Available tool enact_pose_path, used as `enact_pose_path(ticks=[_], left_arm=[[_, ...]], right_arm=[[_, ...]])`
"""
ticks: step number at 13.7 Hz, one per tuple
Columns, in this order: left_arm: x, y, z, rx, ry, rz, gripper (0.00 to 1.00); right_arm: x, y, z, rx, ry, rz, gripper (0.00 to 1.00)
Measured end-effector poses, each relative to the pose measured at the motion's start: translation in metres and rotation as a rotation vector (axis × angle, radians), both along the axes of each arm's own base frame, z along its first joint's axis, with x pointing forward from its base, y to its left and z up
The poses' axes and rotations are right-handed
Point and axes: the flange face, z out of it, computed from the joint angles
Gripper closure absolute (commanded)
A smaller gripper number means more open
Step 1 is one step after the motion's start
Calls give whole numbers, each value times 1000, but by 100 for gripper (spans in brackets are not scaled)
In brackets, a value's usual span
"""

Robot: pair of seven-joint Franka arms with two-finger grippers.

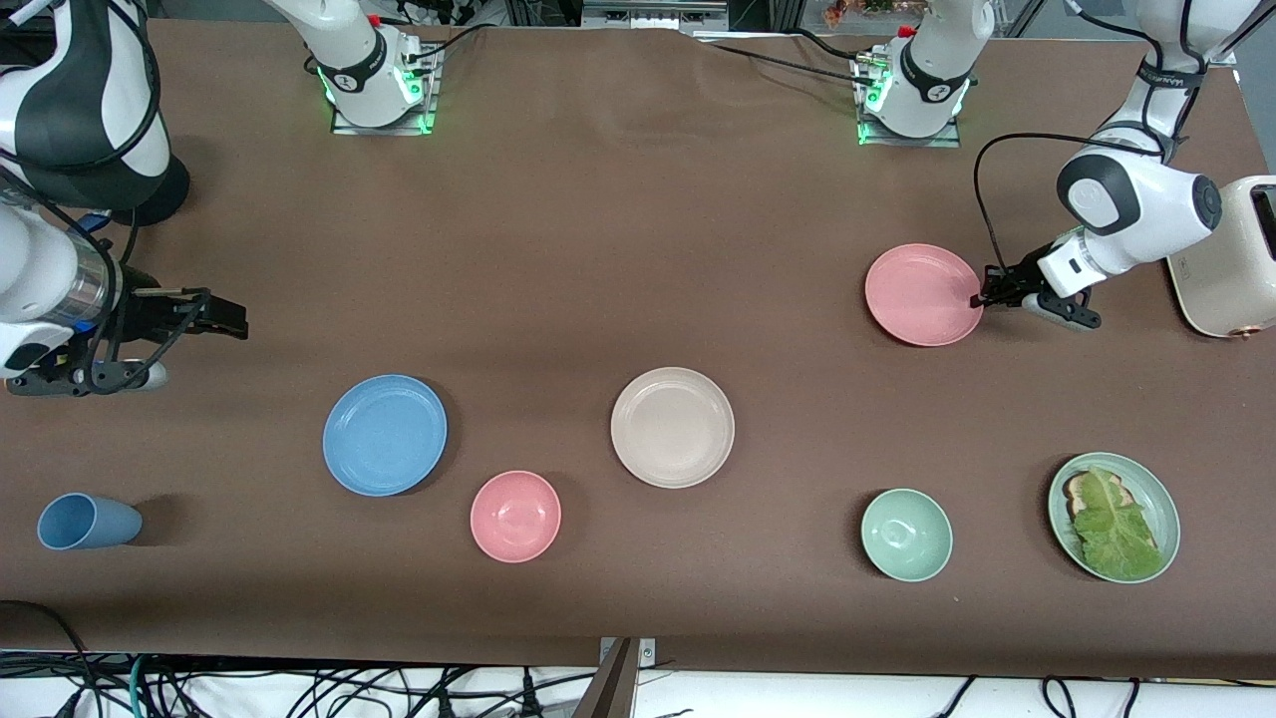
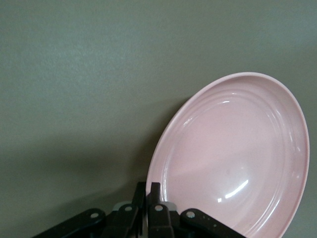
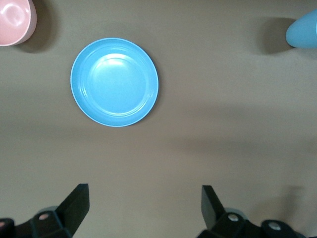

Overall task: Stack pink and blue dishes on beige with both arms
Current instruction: 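Carry the pink plate onto the beige plate while the right gripper reaches the blue plate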

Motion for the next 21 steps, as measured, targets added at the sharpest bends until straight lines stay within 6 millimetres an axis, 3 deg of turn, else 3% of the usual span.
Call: enact_pose_path(ticks=[7, 11, 13, 18, 21], left_arm=[[50, -2, 75, -86, -6, -9, 100], [87, -8, 127, -57, 54, 57, 100], [104, -38, 144, -43, 69, 90, 100], [124, -142, 163, -18, 140, 188, 100], [137, -184, 172, -11, 162, 245, 100]], right_arm=[[14, -14, -23, -1, -15, -19, 0], [30, -16, -64, 3, -15, -25, 0], [37, -16, -88, 4, -14, -26, 0], [51, -15, -160, -3, -35, -25, 0], [61, -11, -205, -6, -65, -18, 1]])
